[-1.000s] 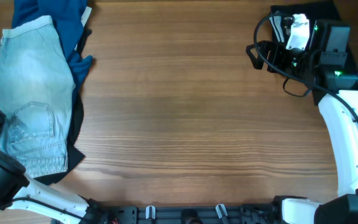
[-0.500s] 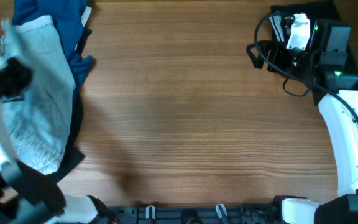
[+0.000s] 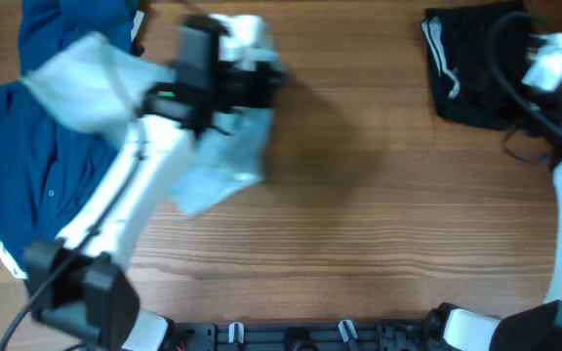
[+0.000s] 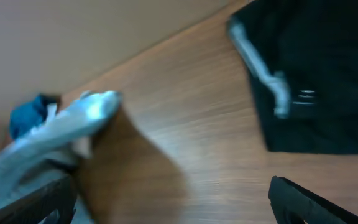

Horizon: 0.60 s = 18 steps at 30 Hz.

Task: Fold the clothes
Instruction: 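Pull the denim shorts with the left gripper onto the table center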

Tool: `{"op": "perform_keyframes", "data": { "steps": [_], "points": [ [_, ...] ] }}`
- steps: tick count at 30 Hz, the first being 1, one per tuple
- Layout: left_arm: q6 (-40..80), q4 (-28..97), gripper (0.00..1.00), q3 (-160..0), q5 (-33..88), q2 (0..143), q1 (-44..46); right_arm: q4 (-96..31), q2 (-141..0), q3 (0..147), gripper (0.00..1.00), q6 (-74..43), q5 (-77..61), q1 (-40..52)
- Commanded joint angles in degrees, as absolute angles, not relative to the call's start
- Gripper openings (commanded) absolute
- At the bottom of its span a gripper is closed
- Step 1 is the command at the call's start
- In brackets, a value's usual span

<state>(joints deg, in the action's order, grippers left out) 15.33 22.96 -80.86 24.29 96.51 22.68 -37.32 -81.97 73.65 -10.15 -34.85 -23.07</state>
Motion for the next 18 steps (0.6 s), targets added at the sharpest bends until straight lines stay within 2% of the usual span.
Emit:
{"op": "perform_keyframes", "data": {
  "steps": [1,5,6,7,9,10,14,18],
  "points": [
    [17.4,16.7,0.04,-81.7,19.4,103.2,30.4,-38.7,-80.3,74.7,1.00,-10.0,-41.1,-28.6],
    [17.4,9.6,0.08,-81.7,19.4,110.0,34.5,-40.4,-80.3,74.7,1.00,-7.1,-41.1,-30.8],
    [17.4,7.9,0.18,-81.7,19.4,111.7,35.2,-40.7,-80.3,74.7,1.00,-6.1,-41.0,-30.9],
    [17.4,6.3,0.33,-81.7,19.4,113.0,35.8,-40.8,-80.3,74.7,0.99,-5.9,-40.9,-30.9],
    [17.4,4.2,0.83,-81.7,19.4,114.7,36.3,-40.7,-80.3,74.7,1.00,-6.0,-41.0,-30.9],
    [17.4,3.5,1.00,-81.7,19.4,115.1,36.3,-40.6,-80.3,74.7,1.00,-6.0,-41.0,-30.8],
    [18.5,4.3,1.00,-82.2,19.4,111.9,34.5,-40.6,-80.3,74.7,1.00,-5.3,-41.2,-30.8],
    [22.5,11.4,1.00,-83.7,19.4,103.9,29.1,-40.4,-80.3,74.7,1.00,-2.4,-43.2,-29.5]
  ]
}}
